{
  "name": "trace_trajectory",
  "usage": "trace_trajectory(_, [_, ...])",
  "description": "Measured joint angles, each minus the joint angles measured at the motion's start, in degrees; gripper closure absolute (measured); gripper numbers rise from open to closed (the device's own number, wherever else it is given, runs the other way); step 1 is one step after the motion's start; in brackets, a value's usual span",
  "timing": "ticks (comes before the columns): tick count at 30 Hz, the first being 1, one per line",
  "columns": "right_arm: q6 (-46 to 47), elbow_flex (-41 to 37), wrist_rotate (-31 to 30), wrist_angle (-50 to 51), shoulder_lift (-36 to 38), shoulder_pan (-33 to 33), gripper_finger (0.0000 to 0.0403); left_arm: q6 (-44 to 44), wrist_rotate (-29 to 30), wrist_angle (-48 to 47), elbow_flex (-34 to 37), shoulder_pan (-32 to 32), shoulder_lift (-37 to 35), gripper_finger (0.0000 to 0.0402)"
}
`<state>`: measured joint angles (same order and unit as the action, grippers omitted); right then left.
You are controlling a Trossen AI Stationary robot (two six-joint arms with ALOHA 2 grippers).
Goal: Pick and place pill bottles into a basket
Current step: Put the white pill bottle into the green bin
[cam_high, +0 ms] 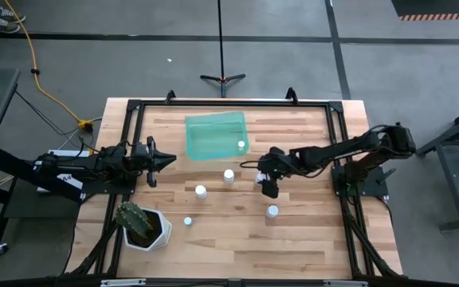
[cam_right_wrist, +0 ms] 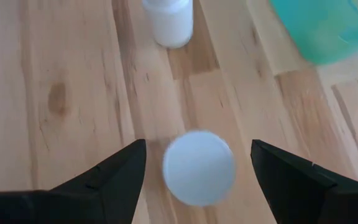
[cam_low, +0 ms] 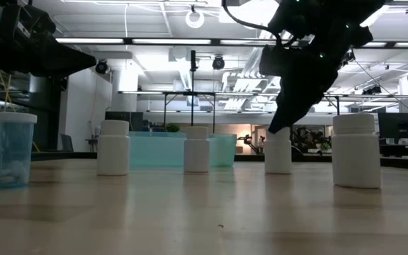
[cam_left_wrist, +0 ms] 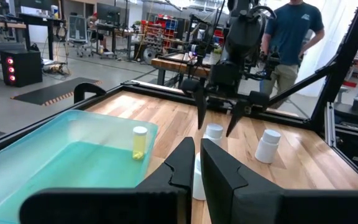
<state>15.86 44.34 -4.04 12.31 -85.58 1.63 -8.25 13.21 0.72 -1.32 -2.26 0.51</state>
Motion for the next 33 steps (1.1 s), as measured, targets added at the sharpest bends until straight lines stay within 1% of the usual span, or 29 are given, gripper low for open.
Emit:
trace_trajectory(5, [0.7,-1.7,0.0,-2.9,0.0,0.0,0.0123,0.0,0.0,0.0,0.0,0.0,0.0,0.0337])
trace_trajectory(13, [-0.7,-1.8,-0.3,-1.9,0.0,0.0,0.0129,0.0,0.0,0.0,0.0,0.0,0.0,0.0337])
trace_trajectory(23, [-0.3,-1.8,-0.6,-1.9,0.0,0.0,0.0175,0.0,0.0,0.0,0.0,0.0,0.0,0.0337])
trace_trajectory(26, [0.9,-1.8,-1.6,-1.9,0.0,0.0,0.0189,0.0,0.1,0.0,0.0,0.0,0.0,0.0337])
trace_trajectory(33, [2.2,-1.8,-1.6,-1.9,0.0,0.0,0.0221,0.0,0.2,0.0,0.0,0.0,0.0,0.0337])
